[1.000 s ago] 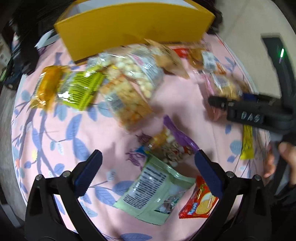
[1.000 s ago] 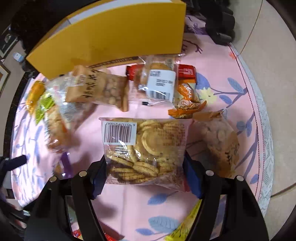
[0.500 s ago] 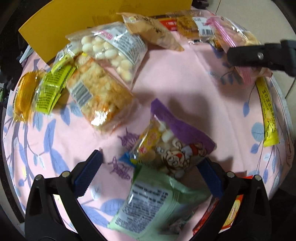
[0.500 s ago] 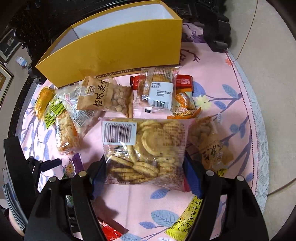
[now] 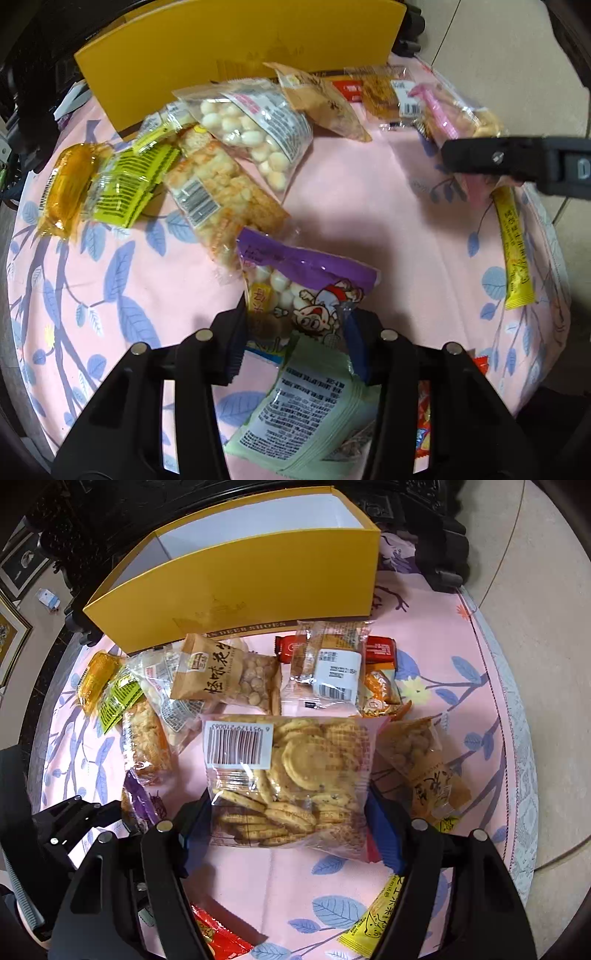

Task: Organize snacks
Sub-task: 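Grasp the round cracker bag with the right gripper while the left grasps the purple-topped candy bag, then carry the cracker bag and purple-topped bag into the yellow box and release both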

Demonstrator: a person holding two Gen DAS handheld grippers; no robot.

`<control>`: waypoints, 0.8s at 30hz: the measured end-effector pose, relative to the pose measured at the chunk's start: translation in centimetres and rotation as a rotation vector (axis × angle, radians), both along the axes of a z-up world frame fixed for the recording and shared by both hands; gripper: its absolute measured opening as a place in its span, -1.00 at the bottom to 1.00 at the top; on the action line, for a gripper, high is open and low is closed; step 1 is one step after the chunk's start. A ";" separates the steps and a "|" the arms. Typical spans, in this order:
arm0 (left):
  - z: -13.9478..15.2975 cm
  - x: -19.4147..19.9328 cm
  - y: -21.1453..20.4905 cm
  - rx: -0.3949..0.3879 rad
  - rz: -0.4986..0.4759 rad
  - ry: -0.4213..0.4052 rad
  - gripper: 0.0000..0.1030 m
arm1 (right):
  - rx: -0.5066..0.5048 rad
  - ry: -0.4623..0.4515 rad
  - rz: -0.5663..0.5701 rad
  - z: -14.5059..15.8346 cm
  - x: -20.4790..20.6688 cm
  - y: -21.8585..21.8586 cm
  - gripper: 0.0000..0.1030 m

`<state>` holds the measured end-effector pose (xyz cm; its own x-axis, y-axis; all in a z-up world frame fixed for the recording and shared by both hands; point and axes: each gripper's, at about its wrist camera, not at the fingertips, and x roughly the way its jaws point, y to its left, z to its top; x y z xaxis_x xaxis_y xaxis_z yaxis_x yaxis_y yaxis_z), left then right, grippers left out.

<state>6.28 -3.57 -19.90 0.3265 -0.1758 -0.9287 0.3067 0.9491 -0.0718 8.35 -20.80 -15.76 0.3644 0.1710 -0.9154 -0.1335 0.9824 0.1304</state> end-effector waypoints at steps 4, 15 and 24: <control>1.6 -1.1 0.2 -0.005 0.015 -0.017 -0.11 | 0.005 0.000 -0.002 0.0 0.0 0.1 0.44; 3.3 -0.9 0.1 -0.024 0.058 -0.043 -0.11 | 0.007 -0.005 0.010 0.4 0.0 0.3 0.44; 4.0 0.0 0.6 -0.032 0.094 -0.064 -0.11 | 0.020 -0.009 0.017 0.9 -0.1 0.7 0.44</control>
